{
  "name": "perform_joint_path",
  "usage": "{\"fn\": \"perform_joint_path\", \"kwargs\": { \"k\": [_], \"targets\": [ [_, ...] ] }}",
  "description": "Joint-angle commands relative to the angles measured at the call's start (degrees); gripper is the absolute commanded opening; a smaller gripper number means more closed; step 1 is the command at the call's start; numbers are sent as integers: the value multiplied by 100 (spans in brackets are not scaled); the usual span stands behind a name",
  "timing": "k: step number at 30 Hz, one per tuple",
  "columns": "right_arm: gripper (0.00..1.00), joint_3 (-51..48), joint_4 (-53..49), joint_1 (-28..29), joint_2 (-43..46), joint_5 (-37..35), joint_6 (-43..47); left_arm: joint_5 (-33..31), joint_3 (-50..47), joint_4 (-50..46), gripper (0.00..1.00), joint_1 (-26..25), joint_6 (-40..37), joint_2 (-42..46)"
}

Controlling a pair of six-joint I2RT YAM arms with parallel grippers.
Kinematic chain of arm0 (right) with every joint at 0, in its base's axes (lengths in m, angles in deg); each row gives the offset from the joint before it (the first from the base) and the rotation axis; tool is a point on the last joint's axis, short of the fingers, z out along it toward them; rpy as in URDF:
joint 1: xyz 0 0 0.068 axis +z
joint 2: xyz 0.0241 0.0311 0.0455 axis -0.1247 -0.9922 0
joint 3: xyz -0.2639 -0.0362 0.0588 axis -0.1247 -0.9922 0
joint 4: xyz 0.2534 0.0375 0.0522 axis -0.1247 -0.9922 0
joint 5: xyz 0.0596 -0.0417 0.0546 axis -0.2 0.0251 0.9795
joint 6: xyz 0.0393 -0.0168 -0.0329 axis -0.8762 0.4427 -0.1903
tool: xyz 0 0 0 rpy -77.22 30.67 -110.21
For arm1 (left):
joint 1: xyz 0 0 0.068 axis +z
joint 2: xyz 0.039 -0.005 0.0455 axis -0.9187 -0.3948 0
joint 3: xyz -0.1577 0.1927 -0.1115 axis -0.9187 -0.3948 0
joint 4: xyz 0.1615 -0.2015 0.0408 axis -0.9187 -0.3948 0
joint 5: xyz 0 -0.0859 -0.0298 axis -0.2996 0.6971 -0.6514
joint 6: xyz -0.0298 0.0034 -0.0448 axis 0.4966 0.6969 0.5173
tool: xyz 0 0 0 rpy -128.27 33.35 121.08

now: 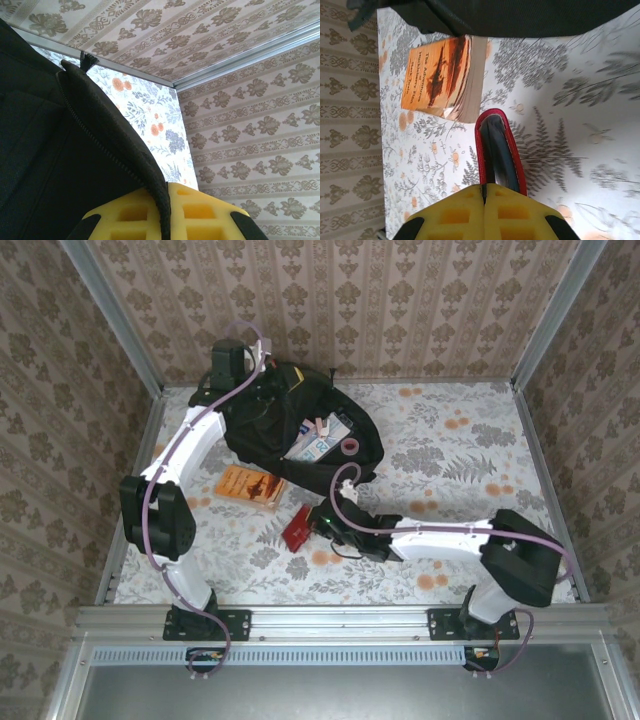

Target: Pack the student bag

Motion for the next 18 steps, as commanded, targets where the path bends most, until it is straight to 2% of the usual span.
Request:
{"fn": "perform_joint_path", "kwargs": {
  "k": [1, 3, 9, 14, 18],
  "targets": [
    [0, -185, -535, -79, 666, -462, 477, -20, 44, 199, 0, -57, -223, 263],
    [0, -280, -725, -170, 1205, -518, 621, -30, 49, 178, 0, -74, -237, 242],
    [0, -205, -1305, -614, 2104, -432, 997, -38, 107, 123, 0, -122, -288, 202],
    [0, 215, -1685, -1263, 2474, -192, 1314, -40, 135, 24, 0, -163, -410, 201],
    [0, 713, -1676, -1978, 2385, 263, 1479, -40, 236, -77, 0, -175, -498, 196]
  ]
}}
